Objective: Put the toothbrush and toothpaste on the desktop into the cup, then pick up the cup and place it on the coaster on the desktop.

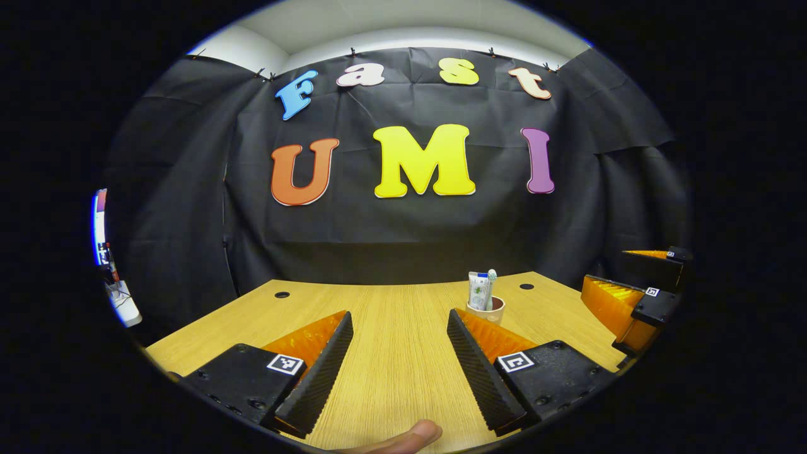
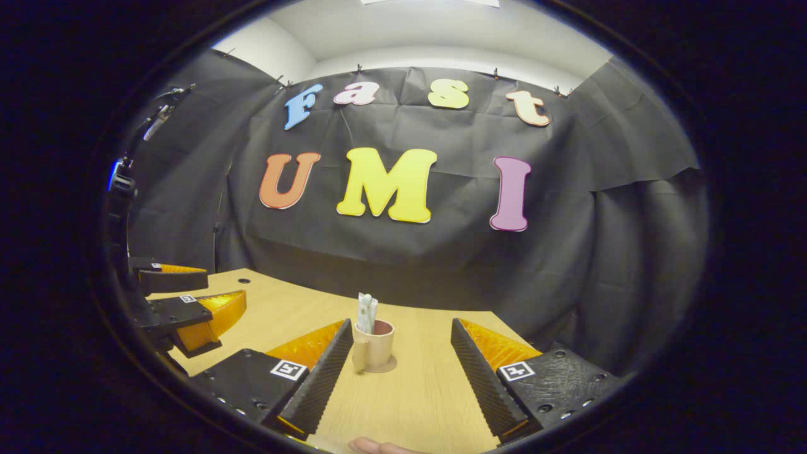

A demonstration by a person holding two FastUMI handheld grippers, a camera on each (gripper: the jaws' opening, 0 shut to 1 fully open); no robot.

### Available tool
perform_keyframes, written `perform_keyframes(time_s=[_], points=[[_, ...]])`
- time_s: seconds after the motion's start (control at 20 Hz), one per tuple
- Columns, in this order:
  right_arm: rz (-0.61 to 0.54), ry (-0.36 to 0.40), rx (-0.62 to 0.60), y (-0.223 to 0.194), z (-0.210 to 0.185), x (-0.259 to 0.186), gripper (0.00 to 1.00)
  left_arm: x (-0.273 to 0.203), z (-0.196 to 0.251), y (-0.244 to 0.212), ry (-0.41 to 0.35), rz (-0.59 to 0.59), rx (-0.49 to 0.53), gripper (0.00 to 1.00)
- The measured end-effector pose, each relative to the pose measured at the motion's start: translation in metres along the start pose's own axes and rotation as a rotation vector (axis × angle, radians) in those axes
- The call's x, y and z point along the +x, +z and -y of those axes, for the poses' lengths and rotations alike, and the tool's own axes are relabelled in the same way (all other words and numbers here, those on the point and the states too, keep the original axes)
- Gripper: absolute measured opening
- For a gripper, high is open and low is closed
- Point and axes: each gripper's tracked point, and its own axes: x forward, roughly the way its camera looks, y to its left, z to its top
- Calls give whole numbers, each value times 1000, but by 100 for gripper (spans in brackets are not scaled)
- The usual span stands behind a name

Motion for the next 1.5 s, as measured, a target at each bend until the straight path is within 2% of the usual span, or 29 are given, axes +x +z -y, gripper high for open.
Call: perform_keyframes(time_s=[0.3,0.9,1.05,1.25,1.5], points=[[-22,30,-9,-9,-11,3,96,2,2,-8,-23,-23,-30,96],[-23,-6,16,-7,5,8,94,-6,5,-2,-34,-9,-22,96],[-18,-8,17,-6,5,7,95,-9,9,1,-45,5,-16,95],[-16,-3,14,-5,1,5,95,-9,5,1,-21,2,-17,96],[-18,1,12,-5,-1,5,95,-10,10,3,-47,6,-15,96]])
